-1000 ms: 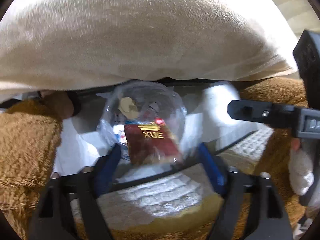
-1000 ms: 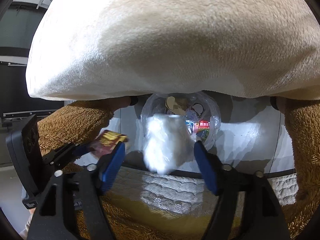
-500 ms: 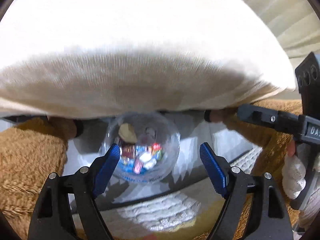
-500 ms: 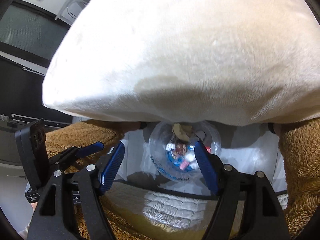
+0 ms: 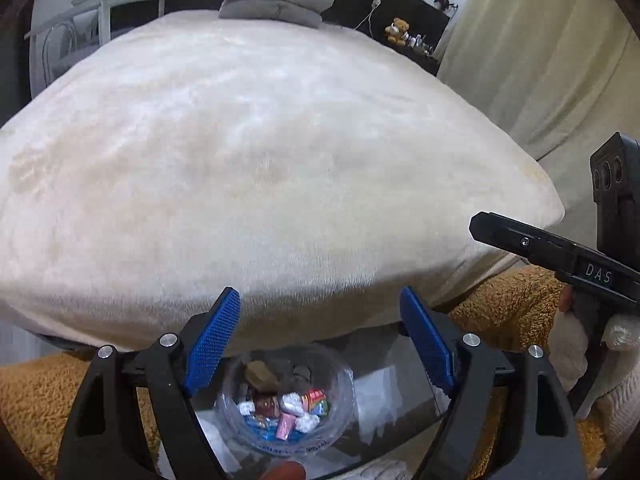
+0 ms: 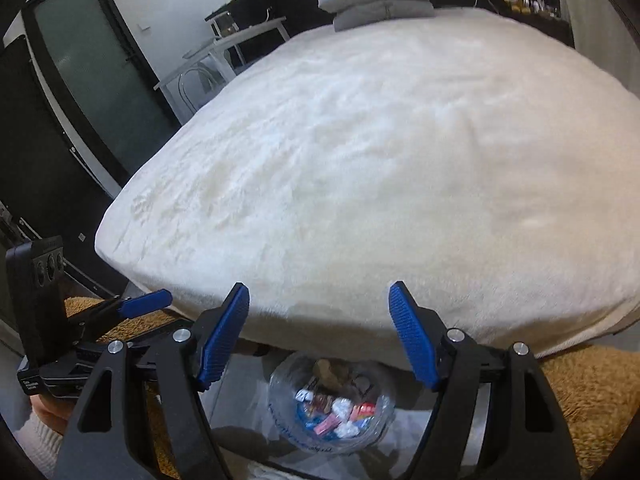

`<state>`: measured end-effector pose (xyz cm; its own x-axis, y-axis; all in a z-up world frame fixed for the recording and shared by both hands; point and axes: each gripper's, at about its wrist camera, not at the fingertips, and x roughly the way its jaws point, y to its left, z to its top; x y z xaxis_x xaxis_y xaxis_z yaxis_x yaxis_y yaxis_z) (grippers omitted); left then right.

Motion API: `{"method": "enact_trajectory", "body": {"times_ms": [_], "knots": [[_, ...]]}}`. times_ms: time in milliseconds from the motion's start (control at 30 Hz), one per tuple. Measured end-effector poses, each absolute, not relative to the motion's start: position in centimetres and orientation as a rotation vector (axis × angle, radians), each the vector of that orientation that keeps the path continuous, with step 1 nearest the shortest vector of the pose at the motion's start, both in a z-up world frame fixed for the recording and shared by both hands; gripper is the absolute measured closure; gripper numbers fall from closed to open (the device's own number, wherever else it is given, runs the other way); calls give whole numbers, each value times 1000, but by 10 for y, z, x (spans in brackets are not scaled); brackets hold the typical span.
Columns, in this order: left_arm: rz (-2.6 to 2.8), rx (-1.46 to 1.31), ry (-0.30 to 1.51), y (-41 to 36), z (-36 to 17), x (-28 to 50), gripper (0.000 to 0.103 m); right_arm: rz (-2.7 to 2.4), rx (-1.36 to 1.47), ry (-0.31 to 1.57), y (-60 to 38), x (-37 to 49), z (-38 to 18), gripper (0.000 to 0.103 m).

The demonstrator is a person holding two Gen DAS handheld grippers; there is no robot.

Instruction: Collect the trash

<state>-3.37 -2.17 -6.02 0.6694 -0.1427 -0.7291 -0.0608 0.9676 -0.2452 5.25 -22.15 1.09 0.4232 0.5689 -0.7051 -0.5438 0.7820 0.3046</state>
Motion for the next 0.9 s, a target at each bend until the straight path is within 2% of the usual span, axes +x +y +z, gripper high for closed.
{"method": "enact_trajectory", "body": {"times_ms": [233,567,633,700,767,867,900], "knots": [[-16,-200,675,-22,-29,-40,23,634,-32,732,-232,45,31,31],[3,-155,566,-29,-10,-54,23,596,-118,579,-244,22,43,30],[4,-146,560,-31,-10,-56,22,582,-121,565,-248,20,43,26],[11,-137,549,-32,-10,-58,13,567,-131,554,-249,18,42,25],[12,-133,536,-33,-9,-59,11,568,-129,564,-248,19,41,22],[8,-131,526,-33,-8,-59,6,570,-129,536,-247,17,41,6],[9,-129,519,-34,-8,-59,6,568,-131,526,-247,17,42,5]]}}
